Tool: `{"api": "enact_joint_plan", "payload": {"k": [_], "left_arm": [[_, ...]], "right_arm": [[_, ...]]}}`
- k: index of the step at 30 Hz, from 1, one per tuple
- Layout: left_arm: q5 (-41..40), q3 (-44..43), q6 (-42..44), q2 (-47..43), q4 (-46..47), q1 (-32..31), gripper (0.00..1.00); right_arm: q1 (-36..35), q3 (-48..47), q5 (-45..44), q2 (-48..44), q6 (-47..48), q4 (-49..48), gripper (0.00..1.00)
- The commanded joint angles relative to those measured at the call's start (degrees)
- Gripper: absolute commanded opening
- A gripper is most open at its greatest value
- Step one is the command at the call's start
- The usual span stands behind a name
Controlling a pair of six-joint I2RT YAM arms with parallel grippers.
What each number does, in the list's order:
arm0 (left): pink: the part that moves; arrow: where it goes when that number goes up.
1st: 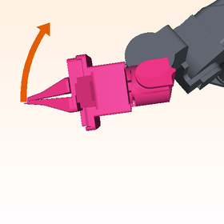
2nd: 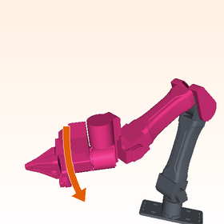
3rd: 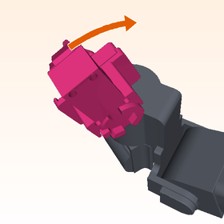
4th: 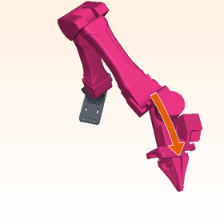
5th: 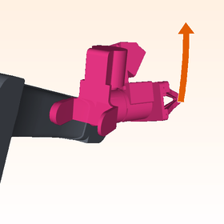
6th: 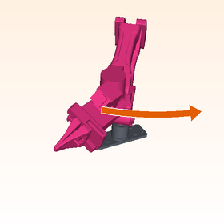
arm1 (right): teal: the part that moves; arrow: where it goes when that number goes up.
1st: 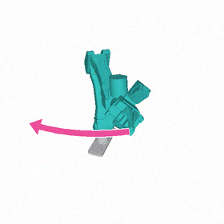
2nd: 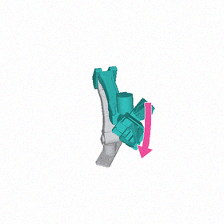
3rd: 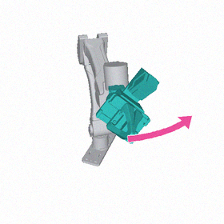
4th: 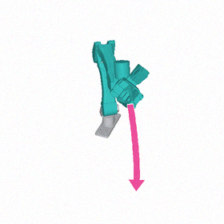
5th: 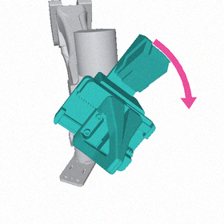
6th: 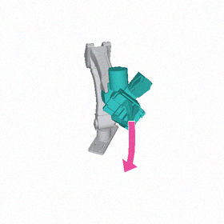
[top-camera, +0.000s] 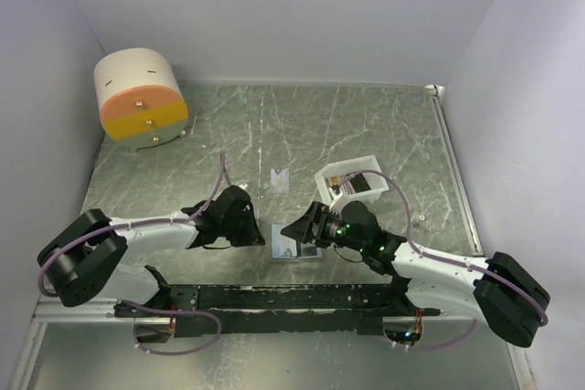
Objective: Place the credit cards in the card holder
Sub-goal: Close the card holder at the center of the board.
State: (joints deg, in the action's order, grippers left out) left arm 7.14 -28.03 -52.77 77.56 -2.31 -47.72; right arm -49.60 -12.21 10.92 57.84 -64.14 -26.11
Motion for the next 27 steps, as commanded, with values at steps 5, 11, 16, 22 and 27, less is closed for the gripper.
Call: {"api": "enact_joint_plan", "payload": {"k": [5, 11, 16, 22, 27], "left_arm": [[-1.80, -1.38, -1.11, 0.48, -2.31, -0.37, 0.07], [-1.72, -0.81, -1.34, 0.65, -1.68, -0.54, 0.07], [-2.57, -1.53, -1.28, 0.88, -2.72, -1.21, 0.07], [-4.62, -2.10, -1.59, 0.13, -4.61, -2.10, 0.07], [-5.06, -2.05, -1.88, -0.25, -4.61, -2.76, 0.07]], "right_arm": [[-0.33, -7.70, -14.20, -4.64, 9.36, 29.46, 0.77], [0.14, -6.66, -19.74, -10.15, 11.85, 37.15, 0.90], [0.73, -5.53, -18.08, -8.77, 10.49, 36.94, 0.91], [0.69, -2.08, -15.45, -7.23, 6.91, 33.46, 0.90], [0.73, -0.47, -12.71, -6.25, 5.72, 28.59, 0.89]]}}
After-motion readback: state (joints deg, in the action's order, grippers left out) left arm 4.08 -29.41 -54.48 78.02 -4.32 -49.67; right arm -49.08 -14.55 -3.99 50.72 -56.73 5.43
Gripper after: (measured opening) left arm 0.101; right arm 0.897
